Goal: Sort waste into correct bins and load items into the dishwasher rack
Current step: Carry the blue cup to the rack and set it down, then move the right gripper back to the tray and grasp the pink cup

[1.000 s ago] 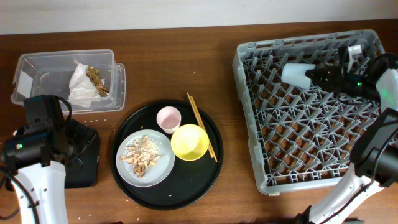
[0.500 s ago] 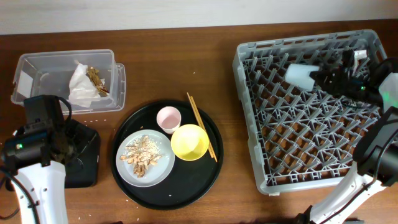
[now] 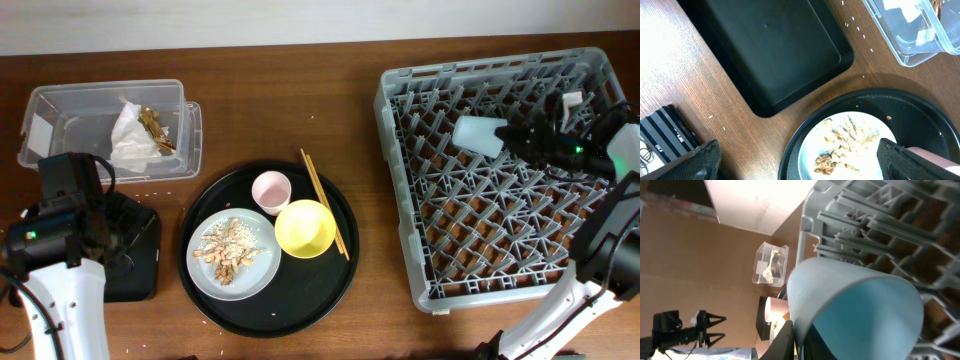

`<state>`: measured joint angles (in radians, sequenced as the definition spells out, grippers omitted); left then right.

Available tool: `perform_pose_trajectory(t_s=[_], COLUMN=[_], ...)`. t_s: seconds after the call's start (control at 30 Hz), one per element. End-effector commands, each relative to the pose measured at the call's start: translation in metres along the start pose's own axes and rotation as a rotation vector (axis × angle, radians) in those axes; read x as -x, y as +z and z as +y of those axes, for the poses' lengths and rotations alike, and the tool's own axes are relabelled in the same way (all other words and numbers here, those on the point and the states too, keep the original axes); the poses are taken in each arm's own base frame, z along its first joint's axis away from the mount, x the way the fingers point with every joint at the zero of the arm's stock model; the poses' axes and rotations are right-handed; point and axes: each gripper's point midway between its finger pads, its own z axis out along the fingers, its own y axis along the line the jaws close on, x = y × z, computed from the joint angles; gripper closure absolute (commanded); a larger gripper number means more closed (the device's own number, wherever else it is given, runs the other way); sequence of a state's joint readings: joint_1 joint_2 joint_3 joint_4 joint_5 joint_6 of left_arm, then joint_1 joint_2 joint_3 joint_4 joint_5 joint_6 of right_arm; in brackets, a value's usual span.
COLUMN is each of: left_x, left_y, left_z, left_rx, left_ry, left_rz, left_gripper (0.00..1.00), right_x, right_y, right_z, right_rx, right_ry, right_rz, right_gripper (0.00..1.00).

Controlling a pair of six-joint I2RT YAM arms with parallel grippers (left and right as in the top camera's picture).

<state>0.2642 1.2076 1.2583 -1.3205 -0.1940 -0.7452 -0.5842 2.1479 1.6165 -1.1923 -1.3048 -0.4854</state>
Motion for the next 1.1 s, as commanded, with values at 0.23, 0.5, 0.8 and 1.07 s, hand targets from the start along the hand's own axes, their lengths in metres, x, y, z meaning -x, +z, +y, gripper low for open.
perform_pose_trajectory(t_s=[0.23,0.5,0.8,1.07], left_x=[0.0,0.0,0.0,0.0], left_y=[-0.002,-0.002,-0.002,-0.002], left_z=[0.002,0.002,0.002,0.002], left_rx=[-0.004,-0.004,-0.004,-0.003], left_ry=[-0.016,-0.016,-0.016,-0.016], left_rz=[-0.007,-0.007,-0.007,-0.007], left_gripper=[0.01,0.01,0.01,0.01], right_x=[-0.006,0.001,-0.001,-0.039], right_y=[-0.041,-0.062,-0.11,-0.047], right_z=[-0.033,-0.006,0.039,0.181], right_rx=[-0.123,-0.148,-0.59,-0.48], right_ry=[0.107,0.06,0.103,-0.301], right_rz=[-0.035,-0.083,-0.159,-0.075], right_gripper=[0.89,0.71,0.63,0.01])
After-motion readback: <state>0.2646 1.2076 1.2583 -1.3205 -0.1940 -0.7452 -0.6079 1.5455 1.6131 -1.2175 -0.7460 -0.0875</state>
